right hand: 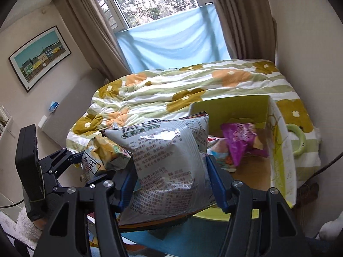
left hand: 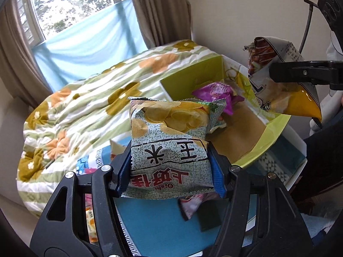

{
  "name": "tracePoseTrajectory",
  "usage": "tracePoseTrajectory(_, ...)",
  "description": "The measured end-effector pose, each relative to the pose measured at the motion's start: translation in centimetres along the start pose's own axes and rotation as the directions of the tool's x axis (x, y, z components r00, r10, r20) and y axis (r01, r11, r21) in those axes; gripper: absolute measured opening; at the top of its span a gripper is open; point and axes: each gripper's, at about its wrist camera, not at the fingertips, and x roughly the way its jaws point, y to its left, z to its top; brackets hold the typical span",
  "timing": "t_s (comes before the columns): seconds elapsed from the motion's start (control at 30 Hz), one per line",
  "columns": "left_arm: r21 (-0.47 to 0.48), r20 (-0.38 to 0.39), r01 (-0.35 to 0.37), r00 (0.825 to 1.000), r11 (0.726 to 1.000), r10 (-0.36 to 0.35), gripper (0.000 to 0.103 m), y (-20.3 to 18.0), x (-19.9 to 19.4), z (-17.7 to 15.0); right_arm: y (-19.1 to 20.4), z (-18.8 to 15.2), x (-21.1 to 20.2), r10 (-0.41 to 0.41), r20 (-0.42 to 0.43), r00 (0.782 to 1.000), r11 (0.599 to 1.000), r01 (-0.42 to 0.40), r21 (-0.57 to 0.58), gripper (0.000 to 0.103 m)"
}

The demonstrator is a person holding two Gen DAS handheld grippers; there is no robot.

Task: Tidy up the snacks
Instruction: 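Lower both held bags into the yellow box and open both tools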

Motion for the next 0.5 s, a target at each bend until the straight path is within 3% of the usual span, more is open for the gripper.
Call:
tracePoseTrajectory(0.23,-0.042,-0.063,0.051,0.997,0.998,-0.054,0.058,-6.5,6.6,4.1,-8.3,0.4,-1.7,-0.046,-0.006,0.999,0.997,0.047,0.063,0.058)
tracePoseTrajectory(0.43,-0.109,-0.158,0.040,0.986,0.993,-0.057,0.059,-9.6,12.1,4.2,-12.8,0.1,-0.5,-0.022,-0.060,0.998,0.995,0.028,0.098,0.058)
tracePoseTrajectory(0.47,-0.118,-0.172,0.032,0.984,0.993,-0.052,0.060,-9.8,12.8,4.1,-13.2,0.0,-0.2,-0.015,-0.071,0.997,0.995,0.022,0.100,0.058)
tracePoseTrajectory(0.5,-0.122,-0.190,0.029,0.980,0.992,-0.052,0.069,-10.1,13.3,4.0,-13.6,-0.1,0.2,-0.010,-0.082,0.997,0.995,0.018,0.103,0.058)
